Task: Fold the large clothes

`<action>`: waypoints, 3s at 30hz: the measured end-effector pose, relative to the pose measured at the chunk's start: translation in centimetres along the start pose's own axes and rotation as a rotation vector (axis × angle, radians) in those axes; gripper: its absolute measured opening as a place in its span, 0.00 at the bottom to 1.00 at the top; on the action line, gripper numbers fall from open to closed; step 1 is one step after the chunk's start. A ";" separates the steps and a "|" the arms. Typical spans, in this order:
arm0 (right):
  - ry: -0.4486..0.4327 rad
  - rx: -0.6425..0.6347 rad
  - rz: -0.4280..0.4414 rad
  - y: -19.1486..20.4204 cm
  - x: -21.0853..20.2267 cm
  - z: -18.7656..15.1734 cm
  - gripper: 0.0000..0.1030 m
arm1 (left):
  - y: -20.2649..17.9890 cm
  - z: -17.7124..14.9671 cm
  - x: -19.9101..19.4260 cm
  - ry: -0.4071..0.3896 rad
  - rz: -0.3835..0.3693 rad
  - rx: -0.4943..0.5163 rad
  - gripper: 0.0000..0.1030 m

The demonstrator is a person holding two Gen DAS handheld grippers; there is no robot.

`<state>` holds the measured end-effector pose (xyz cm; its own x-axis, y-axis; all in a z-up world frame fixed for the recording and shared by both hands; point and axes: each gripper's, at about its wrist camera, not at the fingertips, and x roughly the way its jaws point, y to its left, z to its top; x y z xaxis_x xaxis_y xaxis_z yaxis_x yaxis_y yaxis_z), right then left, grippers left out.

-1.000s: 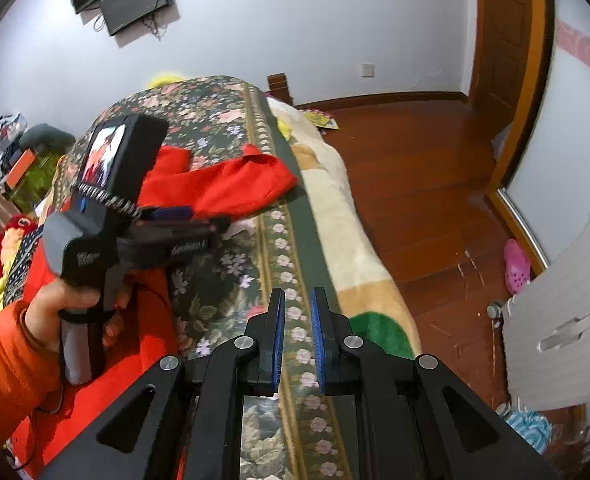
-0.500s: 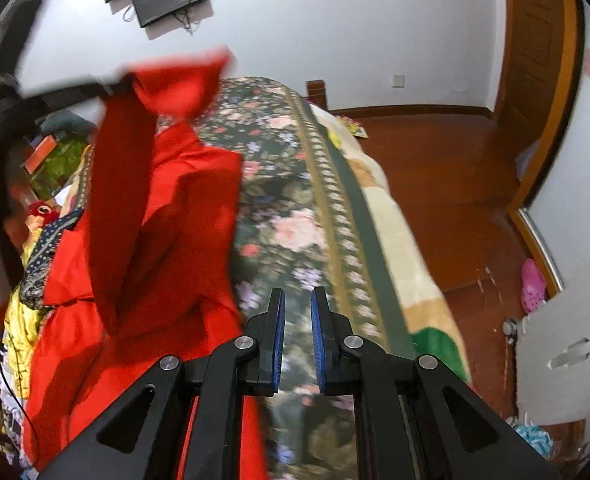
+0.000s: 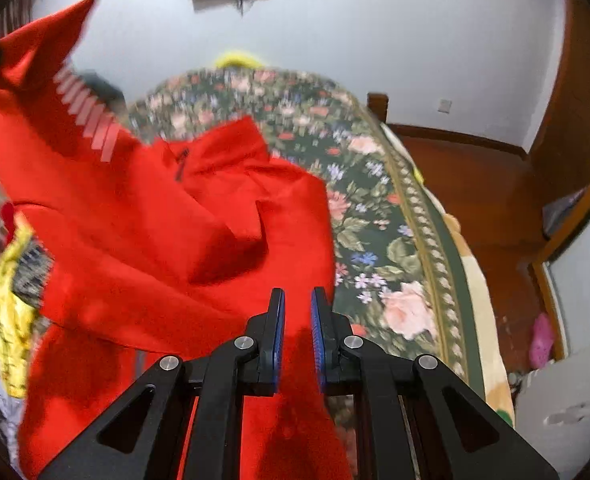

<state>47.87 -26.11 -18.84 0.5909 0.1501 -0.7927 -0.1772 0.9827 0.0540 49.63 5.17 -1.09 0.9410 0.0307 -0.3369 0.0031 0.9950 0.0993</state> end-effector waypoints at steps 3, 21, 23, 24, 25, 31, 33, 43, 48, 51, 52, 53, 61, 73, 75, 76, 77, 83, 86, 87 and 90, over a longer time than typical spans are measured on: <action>0.099 -0.031 -0.032 1.2 3.9 0.0 0.09 | 3.9 -3.9 1.4 0.101 0.014 -0.067 0.04; 0.196 -0.114 -0.130 1.9 7.2 -1.9 0.09 | 11.6 -28.1 1.3 0.645 0.001 -0.322 0.19; 0.193 -0.116 -0.136 2.0 7.1 -2.0 0.09 | 11.2 -29.4 1.2 0.688 0.014 -0.294 0.24; 0.190 -0.120 -0.143 2.1 7.1 -2.1 0.09 | 11.0 -29.7 1.1 0.699 0.015 -0.278 0.27; 0.186 -0.124 -0.149 2.2 7.0 -2.2 0.09 | 10.8 -30.0 0.9 0.710 0.017 -0.258 0.28; 0.128 -0.136 -0.365 0.9 6.3 -3.4 0.99 | 9.6 -30.5 -0.6 0.767 0.002 -0.150 0.33; 0.145 -0.089 -0.299 -0.4 6.1 -3.9 0.99 | 9.5 -30.1 -1.4 0.763 -0.023 -0.148 0.43; 0.127 0.042 -0.071 -2.6 3.3 -2.4 0.99 | 7.6 -23.5 -2.9 0.642 -0.058 -0.127 0.64; 0.080 -0.025 -0.026 -0.4 3.4 0.2 0.99 | 6.4 -21.0 0.3 0.614 -0.043 -0.137 0.68; 0.097 -0.079 -0.055 0.7 5.0 1.0 0.99 | 4.9 -20.5 2.5 0.628 -0.057 -0.136 0.68; 0.116 -0.098 -0.072 0.8 6.0 1.1 0.99 | 4.2 -20.4 3.1 0.632 -0.063 -0.129 0.68; 0.128 -0.118 -0.091 0.8 6.8 1.0 0.99 | 3.6 -20.4 3.6 0.635 -0.069 -0.120 0.68; 0.166 -0.079 -0.099 -2.7 6.5 -1.4 0.98 | -0.1 -22.0 5.4 0.680 -0.105 -0.058 0.68; 0.184 -0.350 -0.151 2.1 3.4 -7.2 0.98 | -0.3 -24.1 2.1 0.719 -0.109 -0.116 0.68; 0.197 -0.352 -0.199 2.7 5.0 -6.9 0.98 | 0.0 -24.2 1.7 0.717 -0.093 -0.116 0.68; 0.191 -0.345 -0.216 2.8 5.3 -6.6 0.98 | 0.3 -24.1 1.3 0.711 -0.082 -0.111 0.68; 0.178 -0.337 -0.243 2.9 5.7 -6.0 0.98 | 0.7 -23.9 0.9 0.700 -0.066 -0.107 0.68; 0.111 -0.227 -0.346 0.7 5.8 -3.3 0.98 | 5.7 -22.8 -0.4 0.639 0.076 -0.151 0.68; 0.084 -0.159 -0.371 -1.3 5.2 -2.8 0.98 | 9.0 -22.7 -0.5 0.623 0.140 -0.232 0.68; 0.074 -0.138 -0.382 -2.1 4.9 -2.8 0.98 | 10.0 -22.9 -0.5 0.621 0.162 -0.265 0.68; 0.077 -0.072 -0.396 -4.1 4.9 -2.9 0.98 | 11.6 -23.8 -0.1 0.634 0.179 -0.316 0.68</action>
<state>49.20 -29.69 -24.69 0.5642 -0.2491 -0.7872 -0.0047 0.9524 -0.3048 41.52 18.94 -22.20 0.5406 0.1491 -0.8279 -0.3205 0.9464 -0.0388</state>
